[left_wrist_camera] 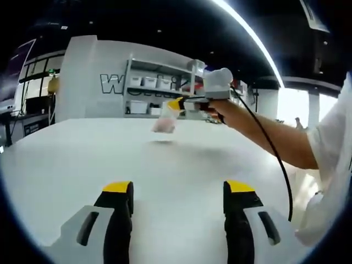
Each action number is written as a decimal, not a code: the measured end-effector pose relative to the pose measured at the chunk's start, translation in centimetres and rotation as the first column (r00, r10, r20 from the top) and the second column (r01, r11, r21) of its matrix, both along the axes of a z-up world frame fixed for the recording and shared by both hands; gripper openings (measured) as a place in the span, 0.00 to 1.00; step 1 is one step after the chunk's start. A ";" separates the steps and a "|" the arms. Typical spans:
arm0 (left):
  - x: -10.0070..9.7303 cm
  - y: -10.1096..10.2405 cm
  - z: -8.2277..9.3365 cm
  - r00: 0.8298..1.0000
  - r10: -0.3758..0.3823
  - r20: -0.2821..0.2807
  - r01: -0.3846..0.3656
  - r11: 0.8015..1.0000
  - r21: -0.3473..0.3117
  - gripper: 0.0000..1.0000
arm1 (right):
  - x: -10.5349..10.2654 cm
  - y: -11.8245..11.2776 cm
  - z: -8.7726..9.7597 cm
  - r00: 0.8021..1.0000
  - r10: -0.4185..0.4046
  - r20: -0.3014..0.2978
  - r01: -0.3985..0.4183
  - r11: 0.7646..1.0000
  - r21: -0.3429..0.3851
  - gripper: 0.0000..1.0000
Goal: Open the resealable bag by pulling the two sides of the seal apart until the entire bag opening is separated and visibly accessible.
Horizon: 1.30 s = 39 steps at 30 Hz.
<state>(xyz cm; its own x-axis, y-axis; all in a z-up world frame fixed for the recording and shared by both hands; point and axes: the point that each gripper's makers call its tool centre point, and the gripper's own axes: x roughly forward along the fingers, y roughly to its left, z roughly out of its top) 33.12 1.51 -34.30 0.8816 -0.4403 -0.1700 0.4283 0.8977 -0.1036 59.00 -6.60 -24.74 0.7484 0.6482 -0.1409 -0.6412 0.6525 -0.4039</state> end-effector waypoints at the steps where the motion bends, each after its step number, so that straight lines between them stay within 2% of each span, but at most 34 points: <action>1: 0.0 0.0 0.0 1.000 0.000 0.000 0.000 1.000 0.001 0.66 | 0.1 -0.1 0.0 1.000 -0.002 -0.005 0.002 1.000 0.002 0.00; 20: 0.2 0.0 -0.2 1.000 0.002 -0.004 -0.002 1.000 0.008 0.64 | 3.2 0.5 -1.5 0.999 -0.021 -0.029 0.021 1.000 -0.016 0.00; 39: 0.2 -0.1 -0.7 1.000 -0.002 -0.008 0.002 0.999 0.037 0.63 | 6.6 1.3 -1.9 0.999 -0.034 -0.003 0.033 0.998 -0.061 0.00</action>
<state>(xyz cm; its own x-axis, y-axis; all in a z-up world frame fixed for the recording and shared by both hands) 33.29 1.37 -34.95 0.8793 -0.4353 -0.1932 0.4293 0.9001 -0.0741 65.63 -5.30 -26.59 0.7688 0.6129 -0.1824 -0.6211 0.6480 -0.4409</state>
